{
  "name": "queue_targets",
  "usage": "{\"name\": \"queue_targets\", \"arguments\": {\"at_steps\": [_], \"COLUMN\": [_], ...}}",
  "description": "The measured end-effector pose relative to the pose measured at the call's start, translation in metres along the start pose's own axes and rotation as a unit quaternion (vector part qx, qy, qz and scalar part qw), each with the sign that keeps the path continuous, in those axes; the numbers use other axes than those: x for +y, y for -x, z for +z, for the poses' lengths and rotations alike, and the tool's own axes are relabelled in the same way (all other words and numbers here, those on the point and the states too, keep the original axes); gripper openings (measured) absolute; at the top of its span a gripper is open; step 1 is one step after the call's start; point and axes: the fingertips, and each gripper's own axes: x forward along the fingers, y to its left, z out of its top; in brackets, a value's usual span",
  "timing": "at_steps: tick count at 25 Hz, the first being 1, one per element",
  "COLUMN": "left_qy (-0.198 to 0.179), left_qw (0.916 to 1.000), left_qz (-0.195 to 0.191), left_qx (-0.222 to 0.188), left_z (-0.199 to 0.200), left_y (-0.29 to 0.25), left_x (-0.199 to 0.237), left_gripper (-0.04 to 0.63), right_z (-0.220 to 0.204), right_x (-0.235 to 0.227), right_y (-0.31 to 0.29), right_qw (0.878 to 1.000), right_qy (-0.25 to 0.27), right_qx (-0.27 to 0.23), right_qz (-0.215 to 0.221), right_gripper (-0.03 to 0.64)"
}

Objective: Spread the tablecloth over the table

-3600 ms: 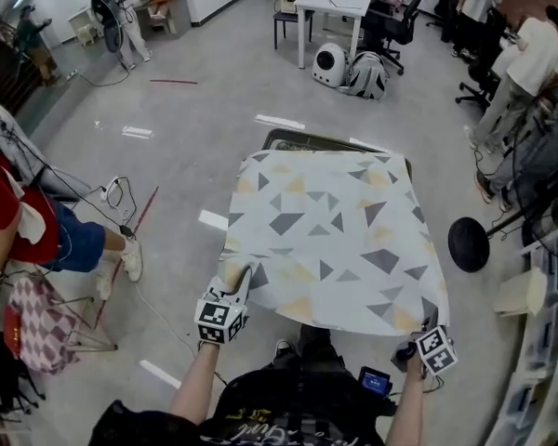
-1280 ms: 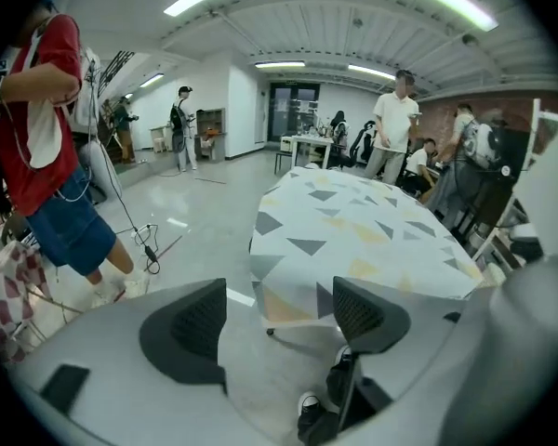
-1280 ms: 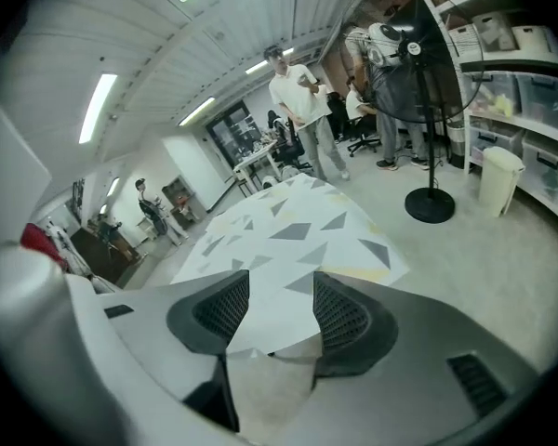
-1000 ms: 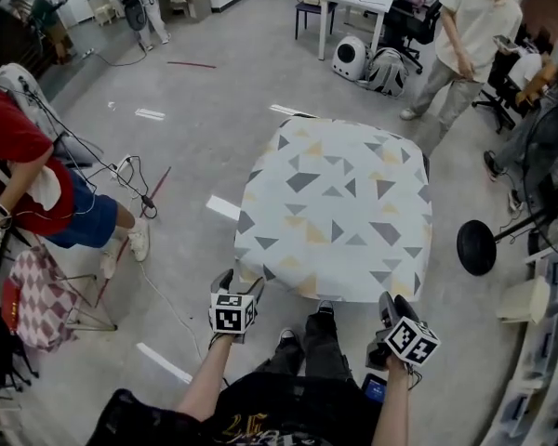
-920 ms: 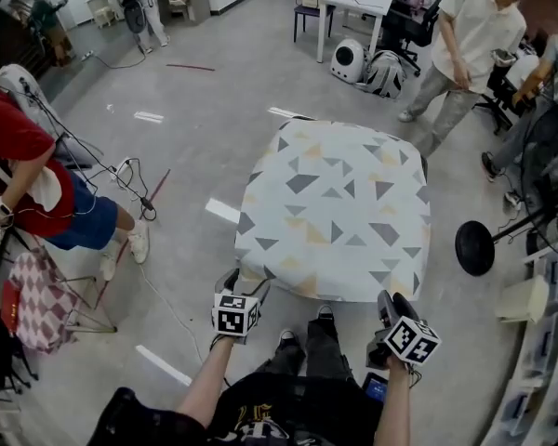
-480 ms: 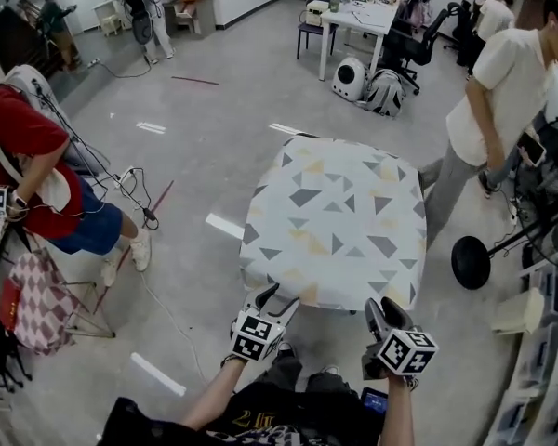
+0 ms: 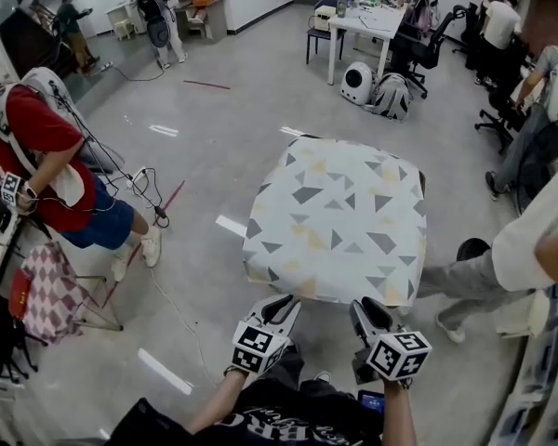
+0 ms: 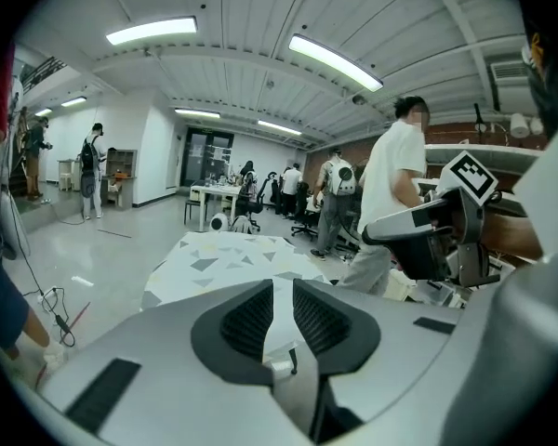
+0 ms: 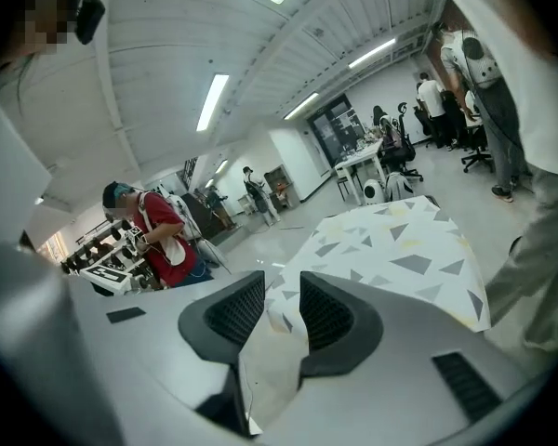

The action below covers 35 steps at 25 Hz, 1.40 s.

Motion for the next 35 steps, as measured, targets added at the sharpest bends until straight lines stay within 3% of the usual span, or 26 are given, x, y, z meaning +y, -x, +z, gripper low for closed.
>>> {"name": "queue_targets", "arguments": {"at_steps": [13,19,24,35], "left_qy": [-0.043,-0.048,-0.059,-0.070], "left_qw": [0.9984,0.9965,0.9941,0.9919], "left_qz": [-0.012,-0.028,-0.044,-0.062], "left_qx": [-0.036,-0.063,-0.080,-0.086], "left_z": [0.023,0.027,0.027,0.028], "left_y": [0.044,0.065,0.082,0.095], "left_x": [-0.100,-0.148,-0.182,-0.218], "left_gripper": [0.054,0.054,0.052,0.029], "right_z": [-0.013,-0.019,-0.029,-0.035], "right_x": [0.040,0.056,0.070,0.069], "right_y": [0.078,0.120,0.148,0.177], "right_qw": [0.995,0.990,0.986,0.985], "right_qy": [0.043,0.066,0.084,0.066], "right_qx": [-0.009,-0.043,-0.053,-0.069], "right_qz": [0.087,0.116,0.133,0.147], "right_gripper": [0.087,0.087,0.062,0.018]}}
